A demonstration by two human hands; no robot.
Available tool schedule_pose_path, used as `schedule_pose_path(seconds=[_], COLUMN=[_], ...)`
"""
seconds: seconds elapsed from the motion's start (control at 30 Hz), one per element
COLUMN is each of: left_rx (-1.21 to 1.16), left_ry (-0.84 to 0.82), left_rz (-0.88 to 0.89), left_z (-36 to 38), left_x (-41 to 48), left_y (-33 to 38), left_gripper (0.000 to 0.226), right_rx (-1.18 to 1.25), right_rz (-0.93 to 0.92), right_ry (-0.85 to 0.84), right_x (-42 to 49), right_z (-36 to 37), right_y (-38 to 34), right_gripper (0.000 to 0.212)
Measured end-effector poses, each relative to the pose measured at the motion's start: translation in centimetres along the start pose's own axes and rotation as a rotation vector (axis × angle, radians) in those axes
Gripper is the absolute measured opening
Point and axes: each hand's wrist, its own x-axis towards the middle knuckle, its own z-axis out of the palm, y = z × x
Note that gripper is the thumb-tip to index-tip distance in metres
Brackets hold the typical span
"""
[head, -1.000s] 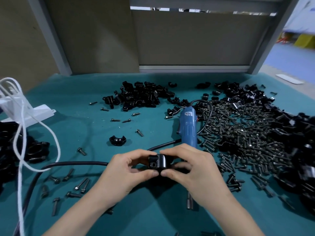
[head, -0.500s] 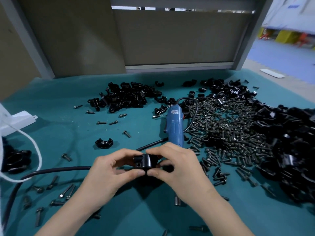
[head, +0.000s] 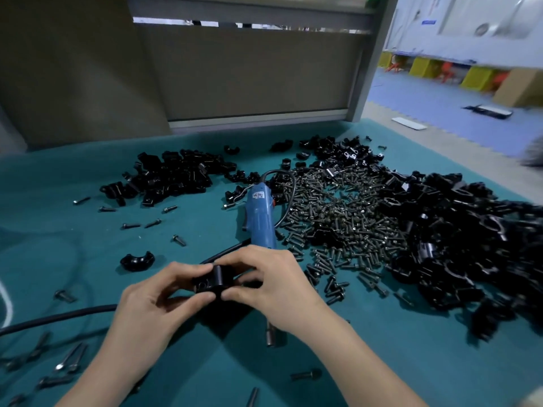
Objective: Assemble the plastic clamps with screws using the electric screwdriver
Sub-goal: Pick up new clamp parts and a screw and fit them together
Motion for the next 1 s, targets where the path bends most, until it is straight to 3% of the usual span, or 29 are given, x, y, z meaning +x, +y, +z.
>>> schedule_pose_path(seconds=[0.2,0.4,0.5,0.63,1.0], left_rx=[0.021,0.009,0.011,0.010,0.012], left_ry=[0.014,0.025,0.015,0.009,-0.008], left_rz=[-0.006,0.006,0.001,-0.010,0.010], left_z=[0.2,0.2,0.0,0.0,0.1], left_x=[0.1,0.2,0.4,0.4,0.0], left_y=[-0.5,-0.9,-1.1,-1.4,-0.7], left_gripper=[0.033,0.029,0.027,0.025,0.033], right_rx=[-0.032,0.028,-0.280,-0.716,-0.946], right_rz=[0.017,0.158,0.235,0.386,0.363], right_ry=[-0.019,-0.012,0.115,0.051,-0.153], right_x=[0.1,-0.8,-1.5,-3.0,-3.2], right_z=[0.0,-3.4,-8.6,-13.7,-11.6], right_y=[-0.3,-1.8,-1.2,1.1,4.6], right_gripper=[0.038,0.039,0.023,0.016,0.016])
